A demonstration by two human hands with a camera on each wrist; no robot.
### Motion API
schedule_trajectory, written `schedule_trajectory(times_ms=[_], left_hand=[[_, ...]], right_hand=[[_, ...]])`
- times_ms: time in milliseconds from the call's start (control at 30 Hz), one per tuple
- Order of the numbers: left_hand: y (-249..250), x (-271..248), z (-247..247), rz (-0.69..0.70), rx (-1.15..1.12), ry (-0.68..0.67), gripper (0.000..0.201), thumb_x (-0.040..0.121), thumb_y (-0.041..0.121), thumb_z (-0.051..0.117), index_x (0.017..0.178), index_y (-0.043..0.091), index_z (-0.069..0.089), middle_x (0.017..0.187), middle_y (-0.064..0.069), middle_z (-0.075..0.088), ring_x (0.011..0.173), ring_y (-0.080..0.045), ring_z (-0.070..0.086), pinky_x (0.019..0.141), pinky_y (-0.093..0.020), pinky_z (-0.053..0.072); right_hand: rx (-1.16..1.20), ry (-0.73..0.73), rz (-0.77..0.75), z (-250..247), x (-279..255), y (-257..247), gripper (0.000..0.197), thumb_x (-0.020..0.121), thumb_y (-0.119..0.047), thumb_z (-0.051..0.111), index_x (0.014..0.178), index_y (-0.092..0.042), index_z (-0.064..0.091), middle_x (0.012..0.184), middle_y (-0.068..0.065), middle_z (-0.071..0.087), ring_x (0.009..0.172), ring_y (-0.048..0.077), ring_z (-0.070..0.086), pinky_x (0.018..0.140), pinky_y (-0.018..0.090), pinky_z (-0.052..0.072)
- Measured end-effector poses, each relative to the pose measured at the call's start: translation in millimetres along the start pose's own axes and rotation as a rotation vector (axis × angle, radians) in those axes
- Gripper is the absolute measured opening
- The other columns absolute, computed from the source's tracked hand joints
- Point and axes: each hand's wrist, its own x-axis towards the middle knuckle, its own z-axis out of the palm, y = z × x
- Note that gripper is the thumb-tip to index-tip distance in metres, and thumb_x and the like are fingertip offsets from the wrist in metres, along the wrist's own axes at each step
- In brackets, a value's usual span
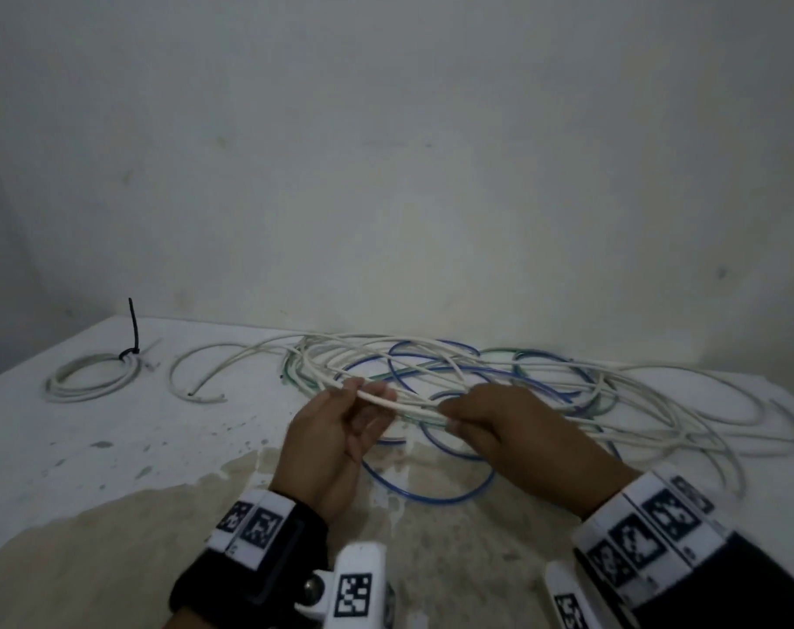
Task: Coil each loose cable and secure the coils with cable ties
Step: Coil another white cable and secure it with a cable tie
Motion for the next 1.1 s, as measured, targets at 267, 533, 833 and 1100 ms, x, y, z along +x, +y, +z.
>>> schedule_trajectory(times_ms=[267,533,833,1100], left_hand=[[61,14,-13,0.105,-0.203,0.059,0.006,0.085,0.005,0.049,0.079,0.008,0.047,0.048,0.004,0.042,0.038,-0.007,0.040,0.043,-0.013,0.042],[65,10,-26,0.082,-0.039,0.151,0.026,0.102,0.011,0.033,0.078,0.009,0.043,0.050,0.002,0.045,0.040,-0.008,0.041,0.042,-0.012,0.039],[37,-7,2,0.401,1.247,0.195,0.065,0.090,0.034,0.062,0.146,0.014,0.034,0.155,-0.006,0.028,0.142,-0.019,0.024,0.115,-0.033,0.020],[11,-44,57,0.593,1.307,-0.521,0.029,0.092,0.046,0.052,0.076,0.026,0.065,0.060,0.011,0.057,0.056,0.002,0.052,0.058,-0.017,0.040]], right_hand=[[-0.362,-0.288,0.446,-24,-48,62,0.030,0.096,-0.033,0.047,0.069,-0.020,0.048,0.076,-0.003,0.044,0.082,0.017,0.054,0.071,0.027,0.039],[-0.606,-0.016,0.661,-69,-81,99,0.014,0.097,-0.038,0.044,0.088,-0.033,0.054,0.104,-0.005,0.061,0.101,0.016,0.059,0.097,0.044,0.038],[-0.510,0.569,0.149,-95,-52,54,0.006,0.081,-0.007,0.070,0.085,-0.003,0.070,0.062,0.014,0.047,0.050,0.029,0.047,0.048,0.030,0.034],[-0.315,0.550,-0.067,-84,-23,3,0.024,0.085,-0.019,0.052,0.092,-0.004,0.069,0.068,0.013,0.051,0.058,0.028,0.050,0.052,0.031,0.040]])
